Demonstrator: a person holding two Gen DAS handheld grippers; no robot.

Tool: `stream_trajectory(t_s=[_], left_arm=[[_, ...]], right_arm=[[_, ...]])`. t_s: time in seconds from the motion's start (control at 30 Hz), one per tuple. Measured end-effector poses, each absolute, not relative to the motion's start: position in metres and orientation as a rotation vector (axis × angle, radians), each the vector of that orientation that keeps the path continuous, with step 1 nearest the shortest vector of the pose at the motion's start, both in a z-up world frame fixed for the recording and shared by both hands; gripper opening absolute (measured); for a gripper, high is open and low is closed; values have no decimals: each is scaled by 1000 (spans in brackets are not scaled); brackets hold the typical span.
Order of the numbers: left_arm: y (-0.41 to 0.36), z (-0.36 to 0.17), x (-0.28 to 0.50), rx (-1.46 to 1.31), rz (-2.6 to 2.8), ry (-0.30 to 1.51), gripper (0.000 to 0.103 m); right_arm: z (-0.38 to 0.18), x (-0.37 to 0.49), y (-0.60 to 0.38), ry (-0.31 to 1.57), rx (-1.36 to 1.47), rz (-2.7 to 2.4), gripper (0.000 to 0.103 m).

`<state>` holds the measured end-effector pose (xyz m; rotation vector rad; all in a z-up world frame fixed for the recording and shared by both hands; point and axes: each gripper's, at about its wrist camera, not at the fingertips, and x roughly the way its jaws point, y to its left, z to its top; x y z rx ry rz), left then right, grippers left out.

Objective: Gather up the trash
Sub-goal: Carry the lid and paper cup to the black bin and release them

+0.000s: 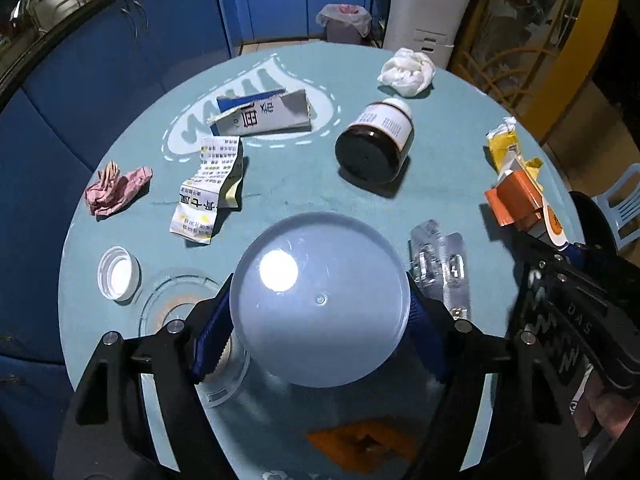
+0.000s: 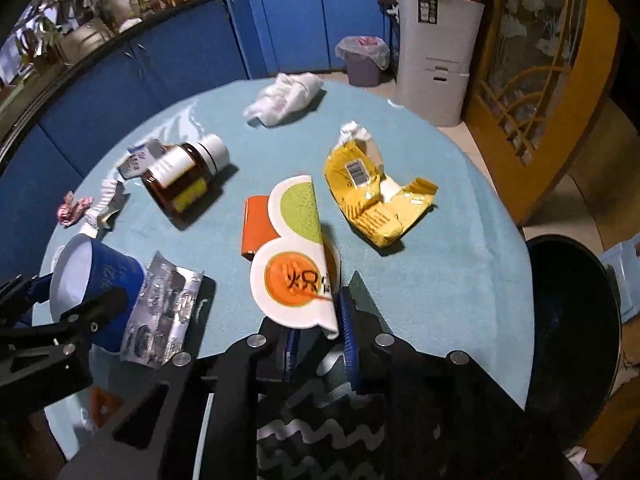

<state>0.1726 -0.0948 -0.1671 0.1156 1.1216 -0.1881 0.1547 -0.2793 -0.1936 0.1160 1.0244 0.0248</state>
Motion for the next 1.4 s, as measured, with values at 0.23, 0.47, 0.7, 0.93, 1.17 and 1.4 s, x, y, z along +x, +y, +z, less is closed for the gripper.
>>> stream_trajectory(t_s=[0.23, 0.47, 0.7, 0.93, 1.17, 1.4], left_arm=[[-100, -138, 166, 114, -196, 1037, 76], [-127, -122, 161, 139, -234, 996, 76], [-175, -118, 157, 189, -287, 984, 76], [-214, -115, 152, 223, -339, 979, 76], [-277, -106, 146, 264, -460, 962, 76], [-359, -102, 139, 299, -597, 945, 77]], right_arm=[[-169, 137, -287, 950, 140, 26, 17], [-150, 113, -308, 898, 164, -11, 15], [-149, 94, -340, 891, 204, -39, 5], [-143, 70, -370, 851, 252, -61, 4], [-136, 57, -406, 823, 254, -168, 4], [-141, 42, -444, 829, 270, -302, 5]])
